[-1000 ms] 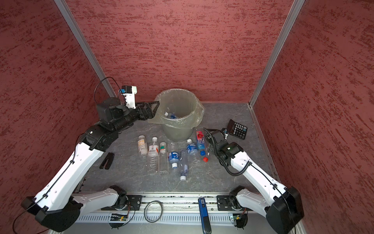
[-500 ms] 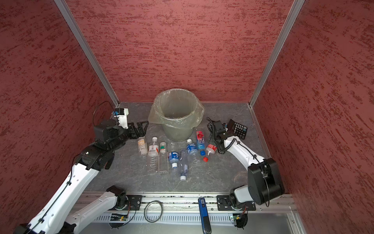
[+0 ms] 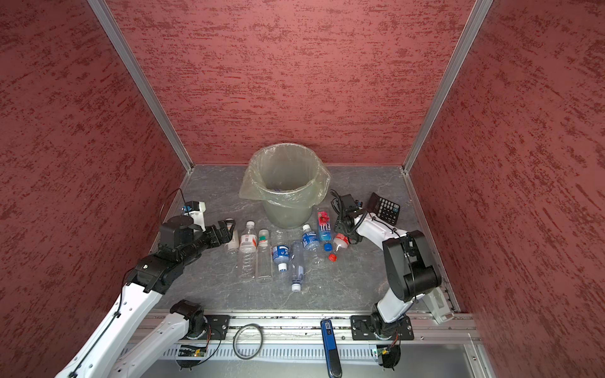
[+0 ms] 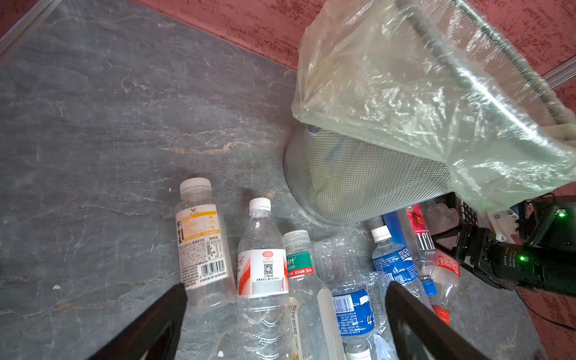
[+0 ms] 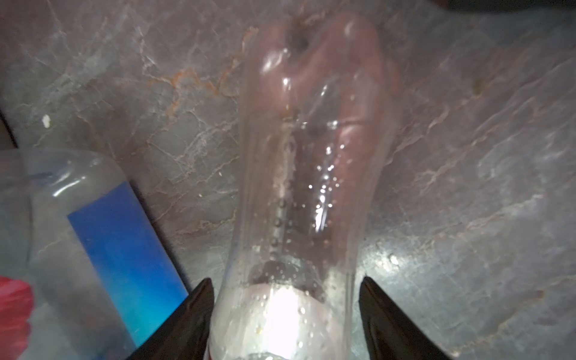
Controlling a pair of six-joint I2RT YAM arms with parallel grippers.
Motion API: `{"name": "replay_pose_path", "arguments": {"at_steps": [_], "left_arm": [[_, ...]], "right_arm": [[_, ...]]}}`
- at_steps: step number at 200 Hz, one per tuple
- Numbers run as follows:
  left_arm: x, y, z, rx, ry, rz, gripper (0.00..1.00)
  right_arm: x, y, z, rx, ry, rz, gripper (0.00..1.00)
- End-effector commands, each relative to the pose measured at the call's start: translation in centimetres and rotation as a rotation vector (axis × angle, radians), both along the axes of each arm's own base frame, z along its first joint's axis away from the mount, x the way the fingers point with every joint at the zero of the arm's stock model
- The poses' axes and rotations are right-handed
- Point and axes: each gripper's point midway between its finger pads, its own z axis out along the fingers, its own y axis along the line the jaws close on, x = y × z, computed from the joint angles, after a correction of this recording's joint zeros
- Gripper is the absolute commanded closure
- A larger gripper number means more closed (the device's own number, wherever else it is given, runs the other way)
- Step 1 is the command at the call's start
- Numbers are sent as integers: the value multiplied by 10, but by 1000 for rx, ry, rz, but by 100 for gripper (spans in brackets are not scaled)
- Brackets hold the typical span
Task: Throw the plastic bottles in the bin
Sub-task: Pick up the plastic bottle from the middle-right of the table.
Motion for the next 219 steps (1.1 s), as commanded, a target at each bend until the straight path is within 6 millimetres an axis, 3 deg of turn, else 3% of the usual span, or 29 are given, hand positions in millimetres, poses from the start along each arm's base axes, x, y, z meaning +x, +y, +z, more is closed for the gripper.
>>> {"name": "replay_pose_path", "arguments": {"at_steps": [1, 35, 53, 80, 118, 160, 189, 219], "left_arm": [[-2, 0, -12, -33, 33, 14, 0], [-6, -9, -34, -70, 95, -19, 1], [-9, -9, -37, -77, 101, -23, 0], [-12, -7, -38, -71, 101, -19, 1], [-11, -8, -45, -65, 127, -19, 0], [-5, -10, -45, -70, 133, -16, 1], [-2, -10, -39, -68, 122, -11, 0], [-2, -8, -37, -63, 122, -7, 1]], "right_arm": [[-3, 2, -3, 27, -23, 9, 31], [-19, 0, -16, 26, -3, 45, 45], [-27, -6, -2, 20, -59, 40, 50], [-40, -16, 70, 18, -258, 43, 51], [-70, -18, 202, 32, -575, 103, 47], [-95, -8, 303, 84, -837, 181, 47], [-87, 4, 363, 115, -978, 216, 47], [-50, 41, 407, 118, -1059, 284, 45]]}}
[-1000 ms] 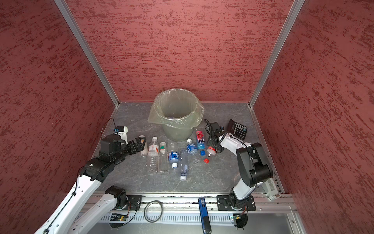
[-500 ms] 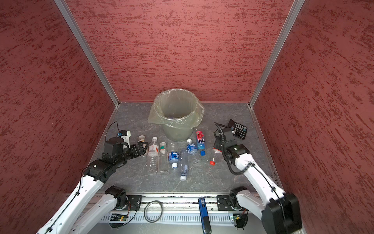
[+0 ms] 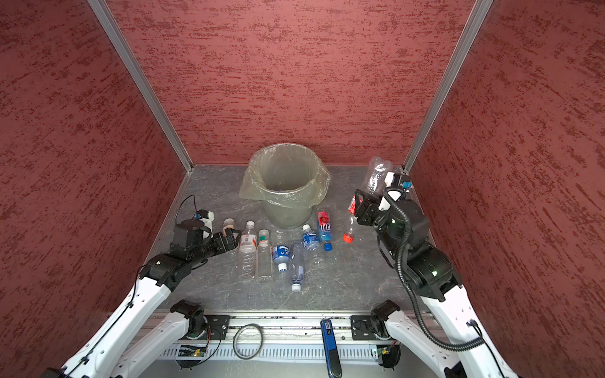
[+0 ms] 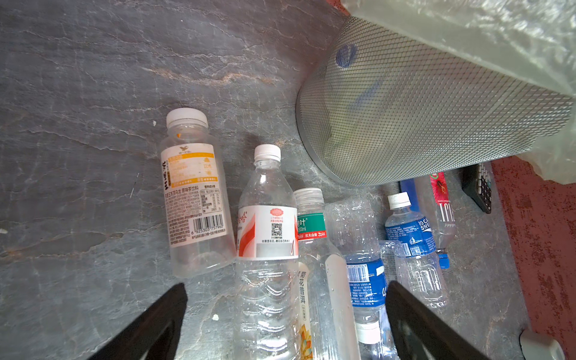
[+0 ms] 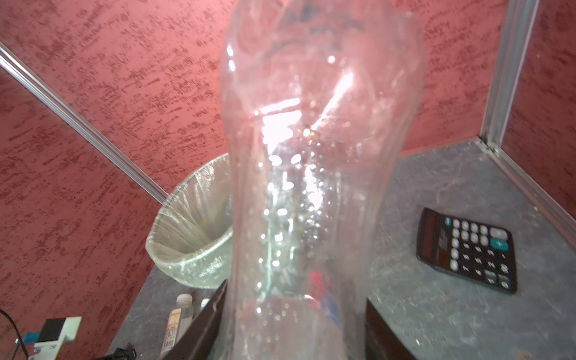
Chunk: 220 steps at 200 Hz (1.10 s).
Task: Throw the plastic bottles in the bin
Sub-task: Pick up the plastic bottle from the middle-right of the table, then throw the plastic bottle into the trash bin, then pick up the plastic bottle from the middle-left of the table.
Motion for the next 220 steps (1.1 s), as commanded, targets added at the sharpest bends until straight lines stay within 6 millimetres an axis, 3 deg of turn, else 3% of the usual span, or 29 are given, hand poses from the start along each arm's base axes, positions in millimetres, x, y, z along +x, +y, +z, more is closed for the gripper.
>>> {"name": "replay_pose_path", "arguments": {"at_steps": [1, 30, 50, 64, 79, 86, 97, 121, 152, 155, 174, 193, 220], "left_arm": [[6, 1, 15, -11, -41, 13, 1], [4, 4, 19, -4, -46, 20, 0], [4, 6, 23, 1, -57, 27, 0], [4, 8, 24, -2, -58, 32, 1], [5, 9, 24, -7, -57, 38, 1], [5, 10, 24, -11, -54, 39, 1], [4, 12, 23, -9, -49, 47, 0], [0, 16, 23, -11, -57, 58, 0], [-2, 17, 15, -6, -42, 63, 1], [-2, 17, 14, -5, -38, 63, 1], [-2, 19, 8, 7, -9, 68, 0], [-2, 23, 1, 19, 25, 98, 0], [3, 30, -9, 59, 78, 137, 0]], "right_arm": [[30, 26, 34, -33, -90, 28, 45], [81, 74, 63, -67, -146, 59, 42], [127, 104, 74, -98, -165, 58, 37], [169, 136, 63, -127, -141, 79, 33], [206, 164, 46, -154, -93, 96, 13], [218, 172, 40, -165, -78, 99, 2], [226, 175, 32, -170, -46, 81, 1], [197, 160, 33, -144, -74, 56, 1], [135, 110, 54, -93, -140, 7, 1], [124, 103, 63, -80, -158, 5, 1], [90, 81, 66, -61, -159, -6, 1], [69, 61, 52, -68, -110, -30, 1], [51, 40, 7, -129, 6, -66, 4]]}}
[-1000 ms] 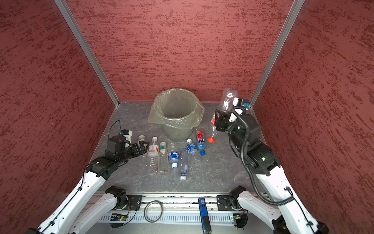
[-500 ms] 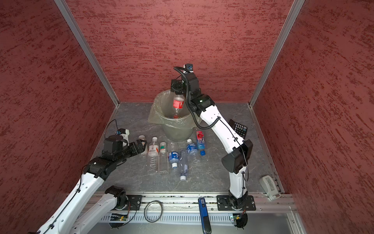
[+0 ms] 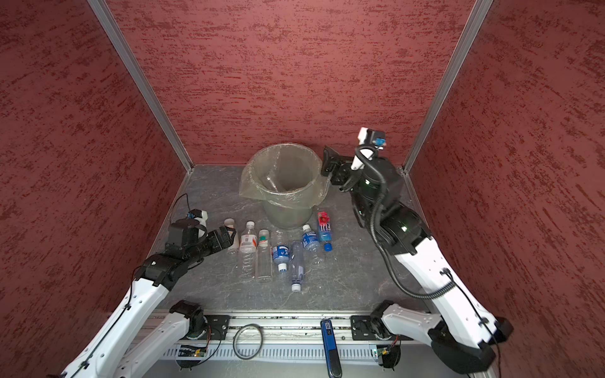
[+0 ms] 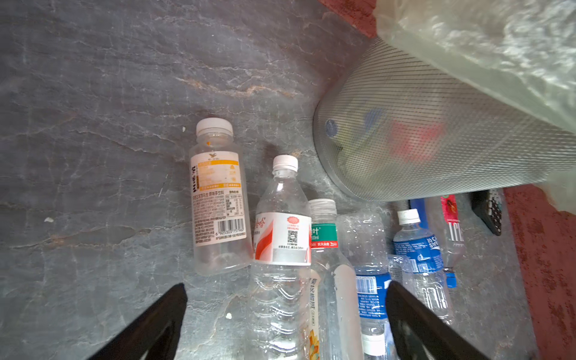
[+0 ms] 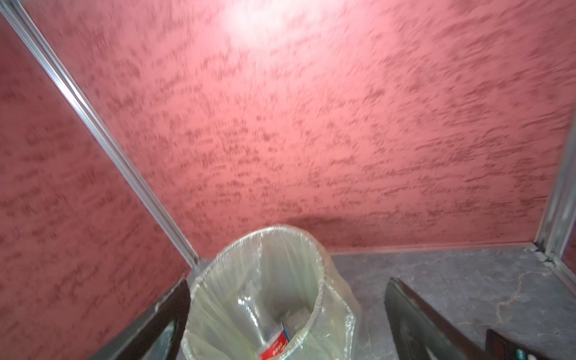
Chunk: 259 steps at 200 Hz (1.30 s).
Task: Throw the plastic bottles in the bin
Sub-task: Pick up the plastic bottle from the middle-left of the table.
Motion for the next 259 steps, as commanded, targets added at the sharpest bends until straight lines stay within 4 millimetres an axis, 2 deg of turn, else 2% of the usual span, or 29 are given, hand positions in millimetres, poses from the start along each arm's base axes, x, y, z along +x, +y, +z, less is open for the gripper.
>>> {"name": "replay_pose_path", "arguments": {"at_steps": [1, 56, 99, 147, 184, 200, 217, 239, 259], "left_arm": [[2, 10, -10, 41, 53, 52, 0], [40, 5, -30, 86, 163, 53, 0], [63, 15, -54, 143, 271, 110, 0], [71, 27, -84, 172, 358, 162, 0], [73, 22, -115, 118, 421, 144, 3], [74, 18, -124, 102, 431, 133, 8], [72, 20, -132, 110, 450, 141, 19], [67, 23, -140, 121, 470, 146, 24], [65, 23, -138, 109, 445, 149, 40]], "right_arm": [[7, -4, -83, -116, 216, -59, 5], [-23, -23, -184, -151, 433, -72, 14], [-38, -27, -226, -122, 516, -62, 19], [-45, -28, -253, -124, 578, -58, 25], [-47, -26, -261, -117, 598, -48, 28], [-47, -26, -263, -116, 602, -47, 29], [-48, -25, -265, -113, 609, -43, 29], [-49, -26, -265, -108, 610, -43, 31], [-50, -26, -264, -107, 610, -41, 33]]}}
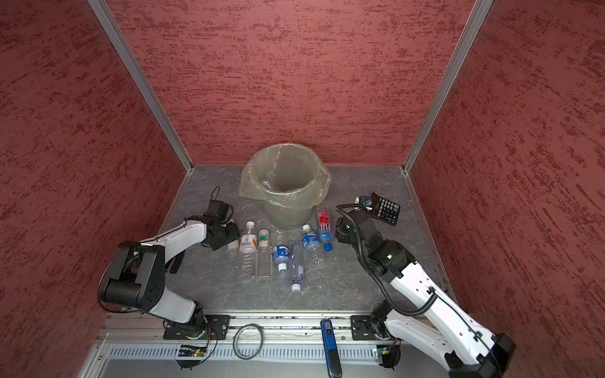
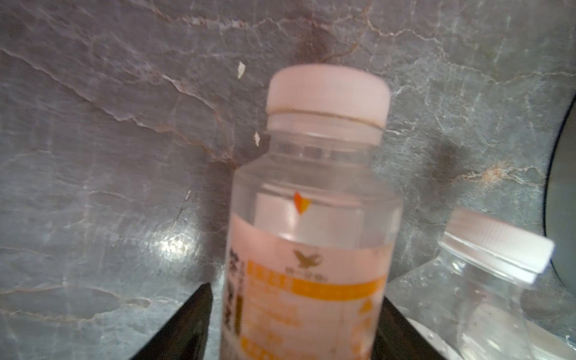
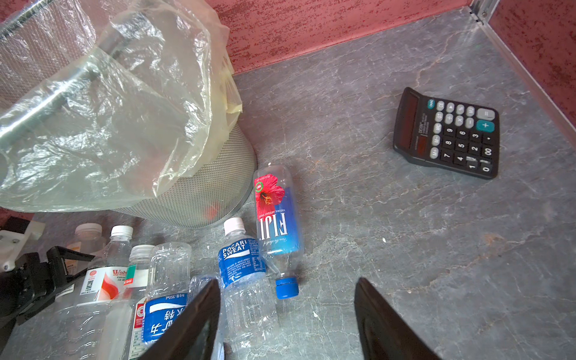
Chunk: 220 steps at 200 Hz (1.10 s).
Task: Throw the plastic bottles in the bin
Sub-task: Pick up the plastic bottle from the middle-left of the table.
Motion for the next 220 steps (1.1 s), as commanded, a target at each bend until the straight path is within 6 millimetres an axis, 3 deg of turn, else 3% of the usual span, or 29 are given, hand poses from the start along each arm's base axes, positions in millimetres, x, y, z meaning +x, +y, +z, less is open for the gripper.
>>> {"name": "replay_pose_path", "arguments": {"at_steps": [1, 35, 100, 130, 181, 220], "left_arm": [[2, 0, 4, -18, -46, 10, 40], [0, -3, 42, -36, -210, 5, 59], [-30, -21, 177, -4, -587, -126, 60], [-32, -32, 234, -19, -680, -195, 60], [-16, -67, 318, -86, -840, -298, 59], [15, -101, 358, -111, -902, -374, 57]], "right_arm": [[-5, 0, -4, 15, 17, -1, 33], [-5, 1, -5, 16, 18, 4, 35], [-10, 13, -30, 66, 20, 72, 32], [-10, 13, -43, 47, 58, 67, 28], [-12, 9, -47, 44, 69, 50, 28], [-13, 8, -44, 44, 69, 45, 28]]}}
